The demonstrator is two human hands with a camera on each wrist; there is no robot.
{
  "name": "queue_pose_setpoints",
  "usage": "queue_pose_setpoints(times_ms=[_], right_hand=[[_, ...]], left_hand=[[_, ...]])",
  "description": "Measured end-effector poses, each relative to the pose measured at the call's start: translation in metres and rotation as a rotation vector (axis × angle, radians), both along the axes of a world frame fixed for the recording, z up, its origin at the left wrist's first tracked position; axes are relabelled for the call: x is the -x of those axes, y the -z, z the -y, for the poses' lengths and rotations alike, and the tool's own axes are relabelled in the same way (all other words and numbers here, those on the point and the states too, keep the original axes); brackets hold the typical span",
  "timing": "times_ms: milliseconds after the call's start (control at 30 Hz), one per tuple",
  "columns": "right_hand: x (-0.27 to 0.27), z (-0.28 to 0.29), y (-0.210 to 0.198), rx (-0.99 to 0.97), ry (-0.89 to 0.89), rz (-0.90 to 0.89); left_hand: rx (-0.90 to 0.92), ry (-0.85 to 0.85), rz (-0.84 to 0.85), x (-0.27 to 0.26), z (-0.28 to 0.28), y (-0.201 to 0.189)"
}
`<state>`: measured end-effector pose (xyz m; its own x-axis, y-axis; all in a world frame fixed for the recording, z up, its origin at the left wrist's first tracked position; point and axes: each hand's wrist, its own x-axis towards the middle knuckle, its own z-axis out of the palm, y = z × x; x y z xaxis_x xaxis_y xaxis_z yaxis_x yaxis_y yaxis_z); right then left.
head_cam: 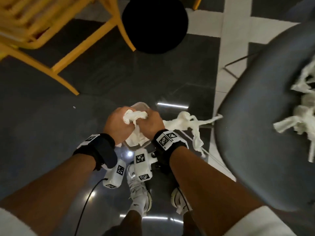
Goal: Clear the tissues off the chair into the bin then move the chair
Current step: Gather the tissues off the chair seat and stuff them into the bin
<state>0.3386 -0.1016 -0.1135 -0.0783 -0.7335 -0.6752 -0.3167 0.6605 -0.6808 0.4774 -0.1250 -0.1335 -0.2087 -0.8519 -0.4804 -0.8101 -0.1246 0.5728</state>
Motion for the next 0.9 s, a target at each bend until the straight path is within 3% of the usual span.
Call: queue_pose_setpoints(times_ms=[133,267,367,467,567,667,767,833,900], right_hand=[[-0.050,0.000,0.065,-0.064,-0.047,-0.011],[-0.056,-0.011,0.101,-0.127,0.085,0.012],[-0.051,-0.016,0.125,-0.158,0.194,-0.079],[-0.045,-0.013,0.141,-0.209,0.273,-0.075],[-0.038,-0.007,0.149,-0.227,0.054,-0.097],[-0.029,-0.002,0.148,-0.229,-0.343,-0.169],[-0.023,0.002,0.145,-0.170,-0.801,-0.292],[-0.016,0.003,0.149,-0.086,-0.859,-0.382],[-0.011,0.005,0.157,0.013,-0.724,-0.441]], left_hand=[[-0.096,-0.163,0.050,-0.052,-0.010,0.045],[-0.221,-0.400,-0.178,-0.067,-0.025,0.065],[-0.332,-0.535,-0.353,-0.064,-0.032,0.071],[-0.371,-0.509,-0.353,-0.065,-0.035,0.078],[-0.355,-0.410,-0.237,-0.067,-0.035,0.079],[-0.339,-0.353,-0.159,-0.067,-0.033,0.086],[-0.206,-0.292,-0.090,-0.066,-0.027,0.096],[-0.118,-0.316,-0.046,-0.065,-0.023,0.106],[-0.064,-0.375,-0.010,-0.065,-0.021,0.116]])
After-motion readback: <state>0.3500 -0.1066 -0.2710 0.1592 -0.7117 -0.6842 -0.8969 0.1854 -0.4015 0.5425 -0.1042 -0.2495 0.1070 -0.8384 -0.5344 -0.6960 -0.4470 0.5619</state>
